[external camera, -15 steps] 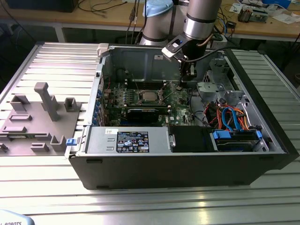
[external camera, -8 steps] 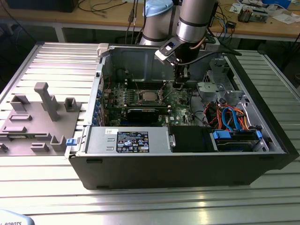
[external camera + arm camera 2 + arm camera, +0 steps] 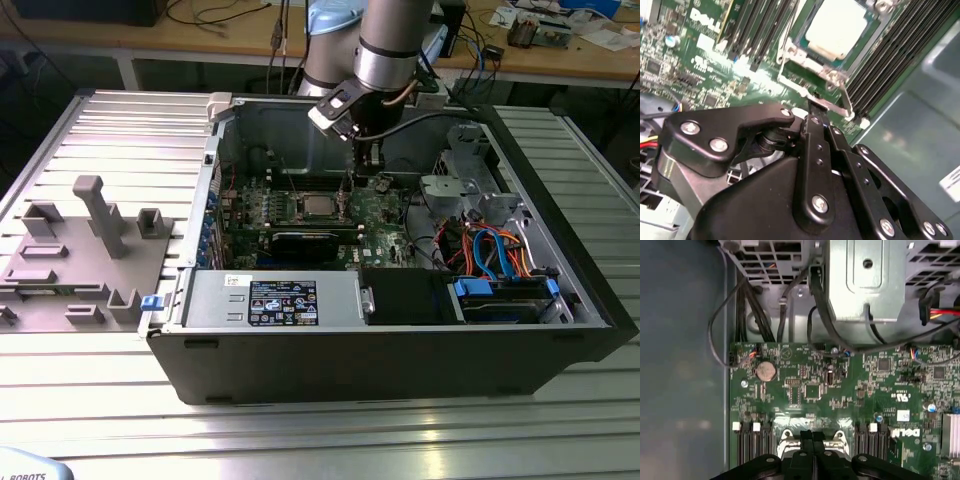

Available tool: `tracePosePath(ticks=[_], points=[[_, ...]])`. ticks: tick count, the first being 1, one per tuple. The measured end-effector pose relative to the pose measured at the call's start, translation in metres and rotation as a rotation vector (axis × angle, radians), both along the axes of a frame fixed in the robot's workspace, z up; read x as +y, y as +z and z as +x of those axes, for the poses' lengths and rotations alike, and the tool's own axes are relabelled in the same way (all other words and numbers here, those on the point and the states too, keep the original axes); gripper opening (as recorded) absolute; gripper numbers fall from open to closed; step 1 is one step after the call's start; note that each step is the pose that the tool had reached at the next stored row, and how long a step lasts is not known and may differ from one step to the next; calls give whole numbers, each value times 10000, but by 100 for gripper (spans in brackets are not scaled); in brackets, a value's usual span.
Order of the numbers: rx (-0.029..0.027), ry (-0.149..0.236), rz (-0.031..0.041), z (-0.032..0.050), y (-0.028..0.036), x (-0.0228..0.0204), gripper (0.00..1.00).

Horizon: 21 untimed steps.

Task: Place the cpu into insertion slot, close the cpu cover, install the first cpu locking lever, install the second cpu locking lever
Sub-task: 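Close the cpu cover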

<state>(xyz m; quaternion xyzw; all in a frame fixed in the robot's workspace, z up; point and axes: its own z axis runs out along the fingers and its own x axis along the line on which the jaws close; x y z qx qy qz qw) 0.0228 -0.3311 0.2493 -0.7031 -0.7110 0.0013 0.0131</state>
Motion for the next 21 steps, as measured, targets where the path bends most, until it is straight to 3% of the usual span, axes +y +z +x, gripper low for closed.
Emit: tracePosePath(ticks=[6,11,13,18,21], points=[[0,7,82,-143,-12,0,11],[0,67,161,-312,-56,0,11],[0,130,192,-391,-100,0,11],[2,336,200,-503,-202,0,11],[4,438,204,-614,-279,0,11]])
